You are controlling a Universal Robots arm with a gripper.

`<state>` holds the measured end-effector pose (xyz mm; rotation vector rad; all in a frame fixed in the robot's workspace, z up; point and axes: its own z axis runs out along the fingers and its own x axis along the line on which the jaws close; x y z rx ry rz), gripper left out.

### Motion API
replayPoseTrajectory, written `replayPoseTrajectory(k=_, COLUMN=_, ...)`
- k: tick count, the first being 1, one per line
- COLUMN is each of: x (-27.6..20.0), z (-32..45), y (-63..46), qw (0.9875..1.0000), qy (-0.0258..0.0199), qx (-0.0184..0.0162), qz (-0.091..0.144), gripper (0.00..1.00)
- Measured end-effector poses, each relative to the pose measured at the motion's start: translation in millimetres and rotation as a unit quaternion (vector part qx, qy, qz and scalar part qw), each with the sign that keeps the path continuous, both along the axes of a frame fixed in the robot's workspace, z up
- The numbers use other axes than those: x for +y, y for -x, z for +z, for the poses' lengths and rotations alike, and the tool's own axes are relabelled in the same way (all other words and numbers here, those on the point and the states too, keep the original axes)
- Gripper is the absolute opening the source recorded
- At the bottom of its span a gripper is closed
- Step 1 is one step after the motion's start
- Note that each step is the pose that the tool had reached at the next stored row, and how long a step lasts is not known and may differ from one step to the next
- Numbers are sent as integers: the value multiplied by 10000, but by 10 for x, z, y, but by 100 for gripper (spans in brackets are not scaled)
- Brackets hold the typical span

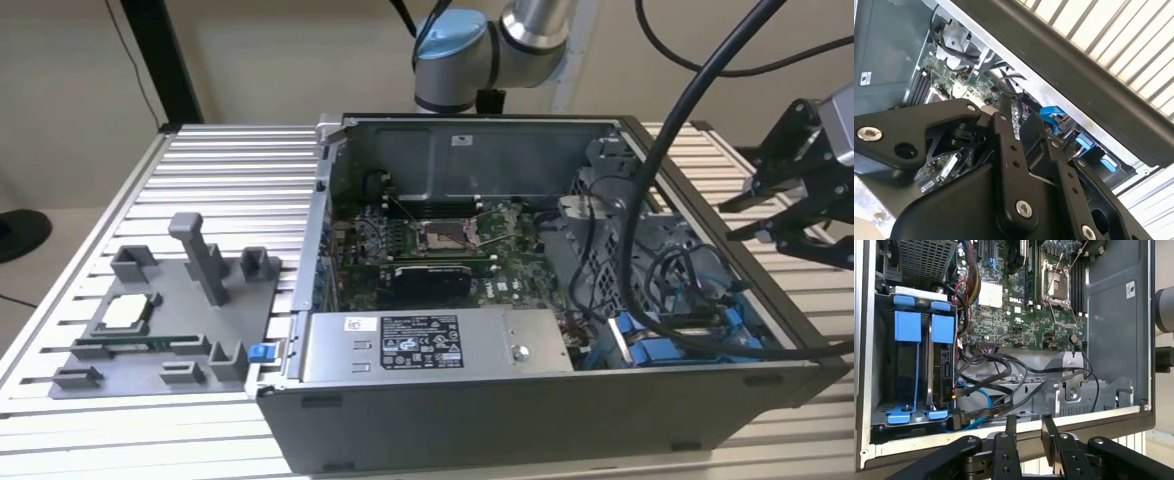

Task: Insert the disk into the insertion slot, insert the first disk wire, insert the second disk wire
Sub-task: 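Insert the second disk wire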

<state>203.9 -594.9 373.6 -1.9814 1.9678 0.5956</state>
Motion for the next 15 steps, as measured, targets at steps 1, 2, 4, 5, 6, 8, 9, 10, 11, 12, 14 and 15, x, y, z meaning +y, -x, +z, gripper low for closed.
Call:
replayPoseTrajectory(k=1, x=-9, z=-1, y=-1, qw=10000, qy=1, qx=6, qz=0, gripper=100)
replayPoseTrajectory(k=2, x=-18, z=0, y=-3, qw=10000, qy=9, qx=19, qz=0, gripper=100)
replayPoseTrajectory(k=4, x=-44, z=1, y=-6, qw=10000, qy=33, qx=52, qz=-1, gripper=100)
replayPoseTrajectory(k=5, x=-67, z=1, y=-9, qw=10000, qy=44, qx=68, qz=-1, gripper=100)
replayPoseTrajectory(k=6, x=-95, z=5, y=-11, qw=9999, qy=58, qx=84, qz=-1, gripper=100)
replayPoseTrajectory(k=8, x=-145, z=13, y=-14, qw=9999, qy=89, qx=107, qz=0, gripper=100)
replayPoseTrajectory(k=9, x=-171, z=18, y=-15, qw=9999, qy=105, qx=116, qz=-1, gripper=100)
replayPoseTrajectory(k=10, x=-197, z=23, y=-17, qw=9998, qy=122, qx=125, qz=-1, gripper=100)
replayPoseTrajectory(k=11, x=-222, z=28, y=-18, qw=9998, qy=137, qx=132, qz=0, gripper=100)
replayPoseTrajectory(k=12, x=-248, z=31, y=-19, qw=9998, qy=150, qx=139, qz=0, gripper=100)
replayPoseTrajectory(k=14, x=-307, z=36, y=-20, qw=9997, qy=174, qx=154, qz=-1, gripper=100)
replayPoseTrajectory(k=15, x=-337, z=38, y=-20, qw=9997, qy=182, qx=161, qz=-1, gripper=100)
